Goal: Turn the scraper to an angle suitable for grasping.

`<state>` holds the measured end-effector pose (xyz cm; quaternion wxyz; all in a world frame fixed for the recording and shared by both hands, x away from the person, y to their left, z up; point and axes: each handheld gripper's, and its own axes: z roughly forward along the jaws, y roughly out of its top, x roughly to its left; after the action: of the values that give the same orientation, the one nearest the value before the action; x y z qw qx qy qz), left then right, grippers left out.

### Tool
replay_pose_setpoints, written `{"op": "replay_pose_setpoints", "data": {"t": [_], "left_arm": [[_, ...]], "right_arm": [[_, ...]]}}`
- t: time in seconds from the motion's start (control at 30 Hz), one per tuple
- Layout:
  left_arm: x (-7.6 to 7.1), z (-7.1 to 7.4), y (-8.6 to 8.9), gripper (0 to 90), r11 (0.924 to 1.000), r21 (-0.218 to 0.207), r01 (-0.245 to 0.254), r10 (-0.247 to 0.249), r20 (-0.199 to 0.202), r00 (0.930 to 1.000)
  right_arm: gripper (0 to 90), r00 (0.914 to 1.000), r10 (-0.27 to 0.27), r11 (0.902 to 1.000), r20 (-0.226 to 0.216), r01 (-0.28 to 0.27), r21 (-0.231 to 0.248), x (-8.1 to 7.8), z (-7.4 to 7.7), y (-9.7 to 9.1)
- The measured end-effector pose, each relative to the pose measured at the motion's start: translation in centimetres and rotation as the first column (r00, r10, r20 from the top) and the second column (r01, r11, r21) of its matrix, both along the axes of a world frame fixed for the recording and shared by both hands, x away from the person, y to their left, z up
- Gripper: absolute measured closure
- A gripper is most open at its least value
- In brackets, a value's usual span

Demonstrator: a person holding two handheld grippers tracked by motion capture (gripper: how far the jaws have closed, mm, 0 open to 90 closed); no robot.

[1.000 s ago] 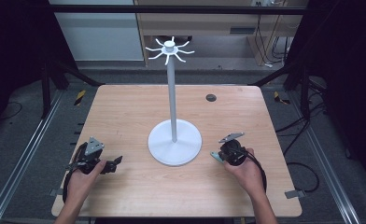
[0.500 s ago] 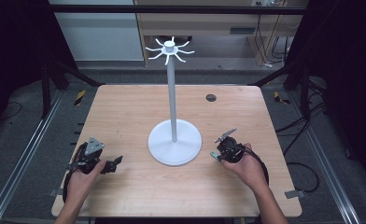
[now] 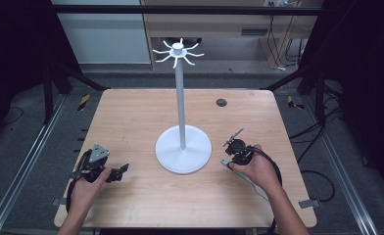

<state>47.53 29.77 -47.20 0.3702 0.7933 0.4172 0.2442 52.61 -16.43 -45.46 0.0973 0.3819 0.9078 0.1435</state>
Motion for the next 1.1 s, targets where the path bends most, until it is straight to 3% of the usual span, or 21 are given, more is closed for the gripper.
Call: {"op": "replay_pose_setpoints", "data": {"t": [0.27,0.47,0.57,0.9,0.93,1.0,1.1], "left_arm": [[0.0,0.0,0.0,3.5,1.0,-0.001,-0.003,0.003,0.001,1.0],[0.0,0.0,0.0,3.4,1.0,0.0,-0.002,0.002,0.001,1.0],[0.0,0.0,0.0,3.4,1.0,0.0,-0.002,0.002,0.001,1.0],[0.0,0.0,0.0,3.4,1.0,0.001,-0.005,0.005,0.003,1.0],[0.0,0.0,0.0,3.4,1.0,0.001,-0.005,0.005,0.003,1.0],[0.0,0.1,0.0,3.4,1.0,0.002,-0.005,0.005,0.004,1.0],[0.0,0.1,0.0,3.4,1.0,0.002,-0.002,0.002,0.004,1.0]], "right_arm": [[65.3,0.9996,0.016,0.9997,-0.021,-0.016,-0.019,0.7,-0.4,0.1],[66.2,0.9987,-0.005,0.9997,-0.051,0.004,-0.022,0.8,-0.7,0.3],[66.8,0.9988,0.022,0.9994,-0.043,-0.023,-0.025,1.0,-0.9,0.3],[70.2,0.9969,-0.004,0.9995,-0.079,0.001,-0.03,1.1,-1.1,0.7],[71.0,0.9975,0.022,0.999,-0.066,-0.025,-0.039,1.2,-1.3,0.6],[71.4,0.9974,0.024,0.9989,-0.068,-0.027,-0.039,1.2,-1.3,0.6],[72.7,0.9956,-0.007,0.9997,-0.093,0.004,-0.025,1.2,-1.2,0.8]]}}
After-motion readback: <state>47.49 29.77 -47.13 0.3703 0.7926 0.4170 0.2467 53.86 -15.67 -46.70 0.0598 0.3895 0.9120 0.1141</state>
